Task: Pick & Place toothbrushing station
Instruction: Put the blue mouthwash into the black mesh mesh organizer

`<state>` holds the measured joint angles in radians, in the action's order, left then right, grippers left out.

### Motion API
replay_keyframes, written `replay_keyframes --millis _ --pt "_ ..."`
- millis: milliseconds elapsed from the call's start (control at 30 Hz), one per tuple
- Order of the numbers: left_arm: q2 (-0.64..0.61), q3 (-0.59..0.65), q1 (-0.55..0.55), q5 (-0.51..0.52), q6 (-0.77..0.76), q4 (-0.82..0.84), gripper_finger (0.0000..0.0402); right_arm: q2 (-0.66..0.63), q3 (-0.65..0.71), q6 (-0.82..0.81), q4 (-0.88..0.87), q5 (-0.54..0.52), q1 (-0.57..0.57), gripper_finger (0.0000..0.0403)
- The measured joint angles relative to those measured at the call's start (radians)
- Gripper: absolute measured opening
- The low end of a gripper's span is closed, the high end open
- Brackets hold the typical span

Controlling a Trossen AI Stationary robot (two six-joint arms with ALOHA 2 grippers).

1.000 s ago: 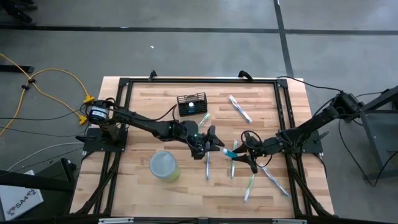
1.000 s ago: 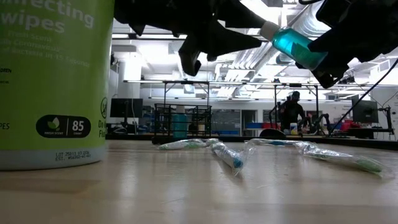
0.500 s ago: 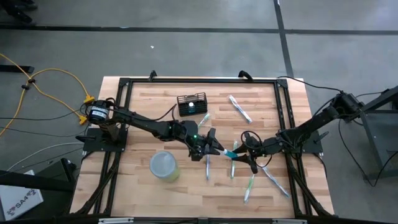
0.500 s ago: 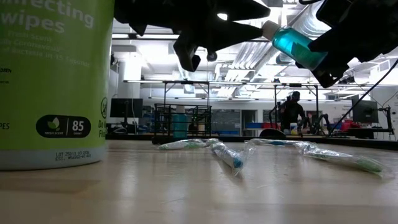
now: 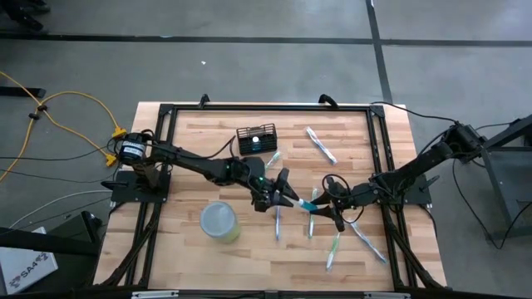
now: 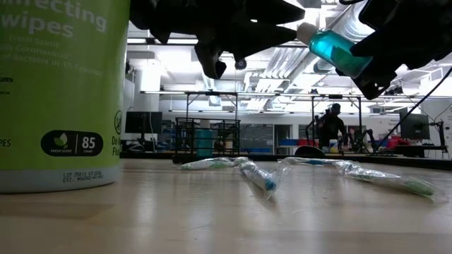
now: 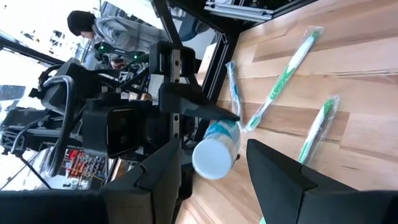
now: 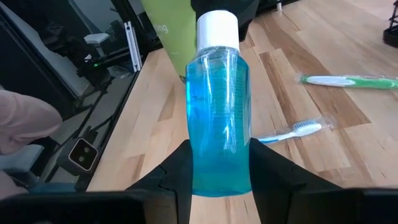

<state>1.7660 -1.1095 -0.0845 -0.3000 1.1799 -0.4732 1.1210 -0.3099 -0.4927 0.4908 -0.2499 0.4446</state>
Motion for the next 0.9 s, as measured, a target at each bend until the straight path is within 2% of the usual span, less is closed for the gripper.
replay_keyframes --millis 267,433,700,900 --pt "0.000 0.000 -0.001 -0.001 -0.008 0.000 0.0175 0.000 0.000 -0.012 0.000 0.025 0.000 0.0115" --pt "0.000 0.000 -0.004 -0.003 -0.067 0.001 0.0175 0.022 0.000 -0.037 0.001 0.040 0.000 0.0115" --pt "0.000 0.000 -0.004 -0.049 -0.096 0.048 0.0175 0.122 0.000 -0.037 0.119 0.075 0.000 0.0115" --pt "-0.001 0.000 -0.004 -0.055 -0.157 0.061 0.0175 0.133 0.000 -0.035 0.136 0.075 0.000 0.0115"
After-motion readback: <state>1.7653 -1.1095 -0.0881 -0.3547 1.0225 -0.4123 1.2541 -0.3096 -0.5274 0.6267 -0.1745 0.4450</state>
